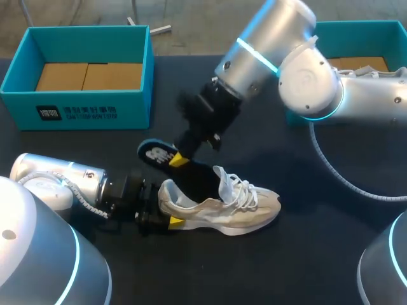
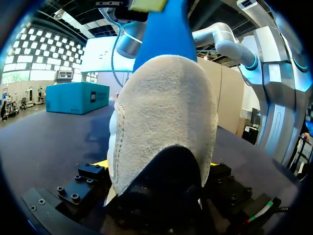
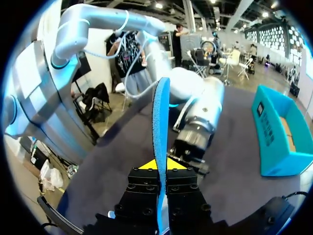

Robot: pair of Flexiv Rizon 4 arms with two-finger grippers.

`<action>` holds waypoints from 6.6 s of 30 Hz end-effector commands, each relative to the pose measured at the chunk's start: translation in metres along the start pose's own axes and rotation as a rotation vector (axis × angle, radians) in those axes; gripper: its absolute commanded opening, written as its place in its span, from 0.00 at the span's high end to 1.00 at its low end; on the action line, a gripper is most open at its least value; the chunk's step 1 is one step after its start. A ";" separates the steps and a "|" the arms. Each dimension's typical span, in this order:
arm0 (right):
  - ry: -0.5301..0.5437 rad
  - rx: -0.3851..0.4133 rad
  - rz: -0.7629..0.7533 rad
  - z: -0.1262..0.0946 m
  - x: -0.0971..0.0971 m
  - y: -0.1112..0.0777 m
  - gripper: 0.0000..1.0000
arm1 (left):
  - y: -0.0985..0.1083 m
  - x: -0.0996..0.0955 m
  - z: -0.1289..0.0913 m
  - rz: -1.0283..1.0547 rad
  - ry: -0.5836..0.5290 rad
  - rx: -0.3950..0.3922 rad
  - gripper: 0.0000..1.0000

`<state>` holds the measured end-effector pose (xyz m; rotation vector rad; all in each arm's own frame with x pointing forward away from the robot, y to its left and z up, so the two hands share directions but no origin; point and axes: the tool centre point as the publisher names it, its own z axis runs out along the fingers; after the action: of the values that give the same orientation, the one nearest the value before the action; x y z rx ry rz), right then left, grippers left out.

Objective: Take the shoe out of the shoebox, open the shoe tongue, remove and reinsert the insole, then place the shoe into the shoebox

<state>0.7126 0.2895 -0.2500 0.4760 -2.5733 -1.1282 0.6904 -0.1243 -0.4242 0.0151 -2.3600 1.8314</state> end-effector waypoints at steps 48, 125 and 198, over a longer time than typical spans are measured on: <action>-0.261 -0.509 0.003 -0.179 0.069 0.082 1.00 | 0.003 0.000 0.001 -0.001 -0.003 -0.001 1.00; -0.284 -0.670 0.390 -0.249 0.209 0.134 1.00 | 0.003 0.000 0.001 -0.001 -0.003 -0.001 1.00; -0.284 -0.670 0.390 -0.249 0.209 0.134 1.00 | -0.008 -0.003 -0.033 0.041 0.038 -0.086 0.00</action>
<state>0.5930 0.1240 0.0391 -0.3476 -2.1447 -1.8730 0.6980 -0.0967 -0.4150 -0.0762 -2.4182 1.7542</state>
